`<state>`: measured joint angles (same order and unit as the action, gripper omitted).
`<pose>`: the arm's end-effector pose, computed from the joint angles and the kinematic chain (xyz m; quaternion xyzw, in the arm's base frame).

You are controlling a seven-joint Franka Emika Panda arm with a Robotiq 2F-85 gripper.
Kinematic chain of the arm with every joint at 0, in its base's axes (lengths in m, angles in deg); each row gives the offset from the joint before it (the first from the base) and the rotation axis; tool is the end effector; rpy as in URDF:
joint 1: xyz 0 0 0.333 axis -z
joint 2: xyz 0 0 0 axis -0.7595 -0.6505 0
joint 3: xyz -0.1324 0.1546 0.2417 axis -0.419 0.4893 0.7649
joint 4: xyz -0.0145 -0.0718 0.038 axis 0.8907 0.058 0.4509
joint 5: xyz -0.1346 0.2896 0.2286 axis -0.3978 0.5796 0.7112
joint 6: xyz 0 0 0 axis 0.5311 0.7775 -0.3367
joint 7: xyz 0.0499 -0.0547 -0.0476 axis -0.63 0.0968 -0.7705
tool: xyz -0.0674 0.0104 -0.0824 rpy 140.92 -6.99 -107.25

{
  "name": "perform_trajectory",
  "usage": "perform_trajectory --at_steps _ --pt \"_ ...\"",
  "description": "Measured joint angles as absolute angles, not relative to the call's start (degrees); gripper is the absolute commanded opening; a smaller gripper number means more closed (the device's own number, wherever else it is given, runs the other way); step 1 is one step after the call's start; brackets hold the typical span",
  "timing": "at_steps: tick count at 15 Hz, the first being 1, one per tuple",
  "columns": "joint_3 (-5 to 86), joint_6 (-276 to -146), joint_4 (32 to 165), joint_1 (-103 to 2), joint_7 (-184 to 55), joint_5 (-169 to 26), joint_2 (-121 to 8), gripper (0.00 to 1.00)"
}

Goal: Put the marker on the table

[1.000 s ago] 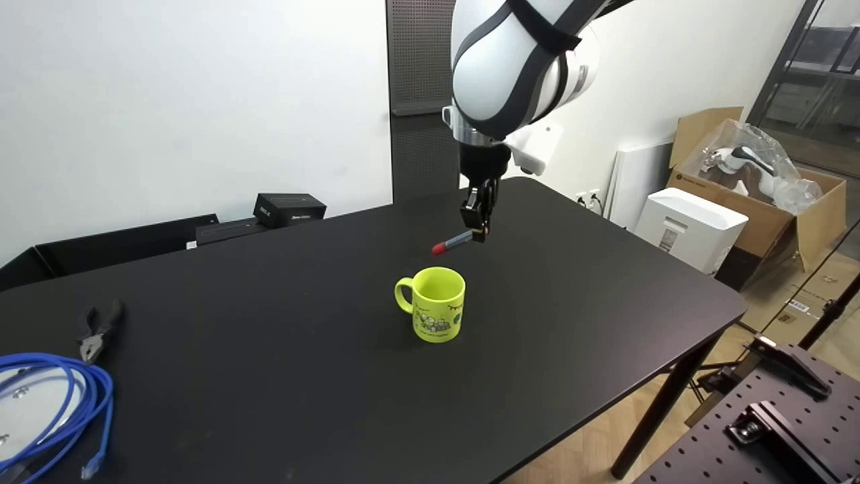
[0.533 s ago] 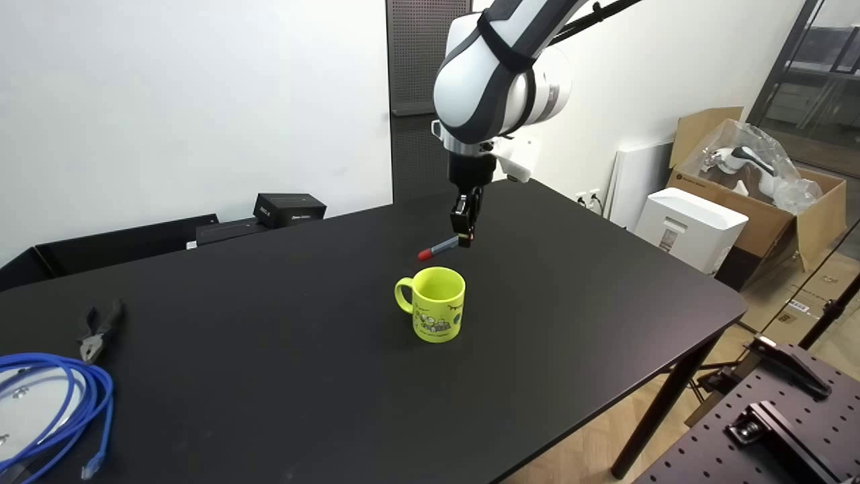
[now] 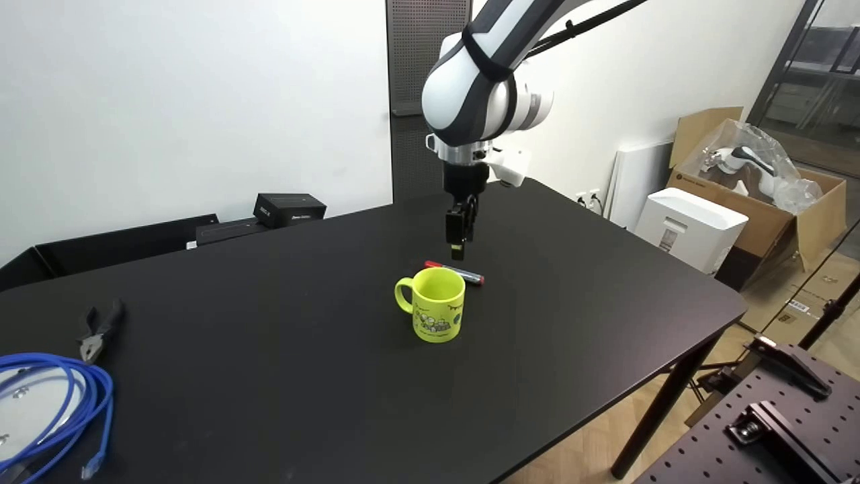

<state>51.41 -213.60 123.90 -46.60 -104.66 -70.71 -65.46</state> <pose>0.5825 0.0417 0.2125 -0.9359 -0.3488 0.0409 0.0262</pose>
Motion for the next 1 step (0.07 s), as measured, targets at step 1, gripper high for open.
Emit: perform_trajectory --at_steps 1 --pt "51.46 -211.72 123.76 -46.68 -104.33 -70.68 -65.16 1.00"
